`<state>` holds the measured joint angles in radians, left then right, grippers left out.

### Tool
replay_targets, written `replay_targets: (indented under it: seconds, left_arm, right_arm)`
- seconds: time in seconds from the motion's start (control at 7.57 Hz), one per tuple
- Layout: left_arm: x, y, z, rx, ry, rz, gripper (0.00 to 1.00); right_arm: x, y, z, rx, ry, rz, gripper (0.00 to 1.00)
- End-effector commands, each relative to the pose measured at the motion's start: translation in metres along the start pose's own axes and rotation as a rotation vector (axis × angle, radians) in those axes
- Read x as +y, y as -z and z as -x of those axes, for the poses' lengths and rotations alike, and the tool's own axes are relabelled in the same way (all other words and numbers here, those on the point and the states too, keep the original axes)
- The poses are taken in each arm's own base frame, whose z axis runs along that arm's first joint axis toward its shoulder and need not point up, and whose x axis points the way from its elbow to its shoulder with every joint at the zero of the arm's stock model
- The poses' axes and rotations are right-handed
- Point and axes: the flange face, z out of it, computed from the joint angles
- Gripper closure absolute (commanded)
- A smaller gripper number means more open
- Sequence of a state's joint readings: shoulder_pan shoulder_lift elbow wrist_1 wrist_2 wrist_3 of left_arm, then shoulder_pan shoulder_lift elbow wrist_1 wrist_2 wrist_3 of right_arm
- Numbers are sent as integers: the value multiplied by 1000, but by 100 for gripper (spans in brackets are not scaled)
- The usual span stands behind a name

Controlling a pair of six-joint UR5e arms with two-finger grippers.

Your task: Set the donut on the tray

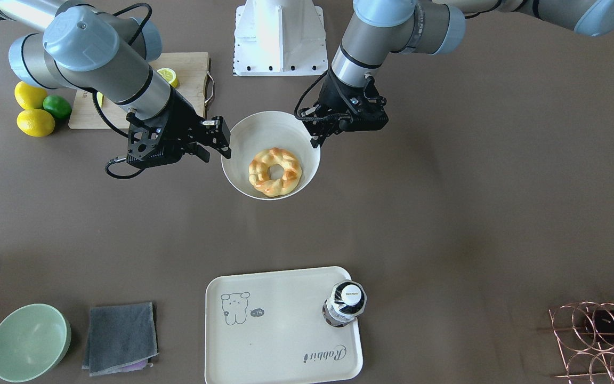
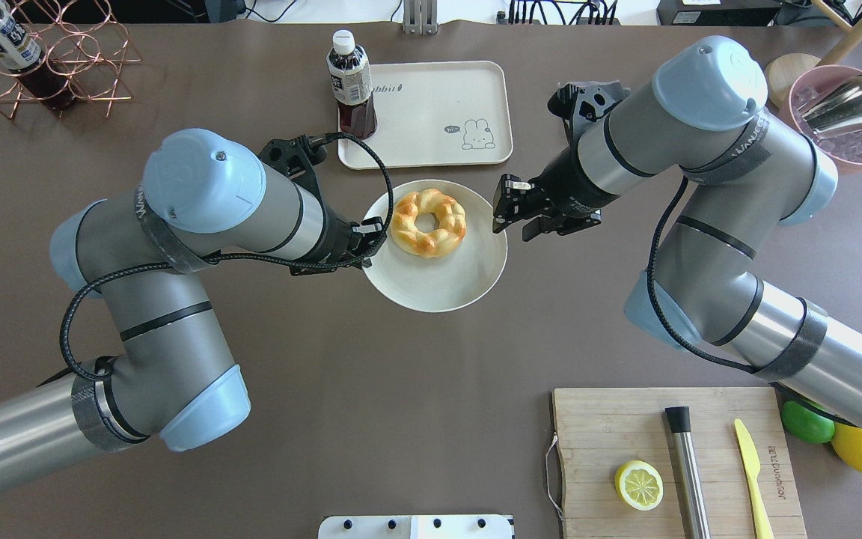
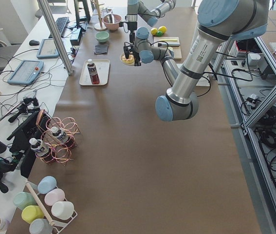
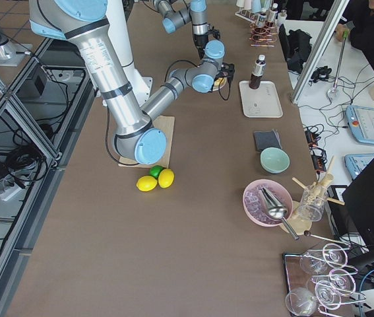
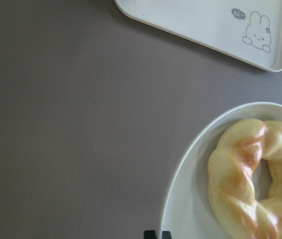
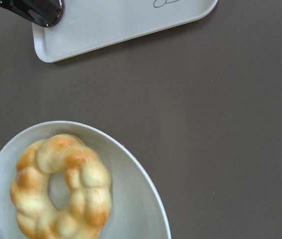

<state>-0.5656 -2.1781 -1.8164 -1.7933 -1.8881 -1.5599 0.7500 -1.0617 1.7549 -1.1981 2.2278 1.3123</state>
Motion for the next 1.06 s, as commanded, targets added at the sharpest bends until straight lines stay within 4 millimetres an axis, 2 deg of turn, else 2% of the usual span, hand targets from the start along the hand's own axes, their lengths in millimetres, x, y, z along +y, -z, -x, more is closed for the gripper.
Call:
replay_targets:
  seconds: [0.0, 0.26, 0.53, 0.66, 0.93]
  left_arm:
    - [2, 3, -5, 10, -4, 1, 100]
    - [3, 2, -6, 10, -2, 2, 100]
    - [6, 2, -10, 13, -1, 8, 100]
    - [6, 2, -10, 15, -1, 8, 100]
    - [6, 1, -8, 10, 0, 8, 100]
  right_arm:
    - [0, 0, 0, 0, 1, -1, 74]
    - [-3, 6, 8, -15, 8, -10, 69]
    - [-5, 4, 6, -8, 2, -10, 65]
    - [-6, 2, 5, -4, -1, -7, 58]
    - [-6, 3, 4, -2, -5, -8, 29]
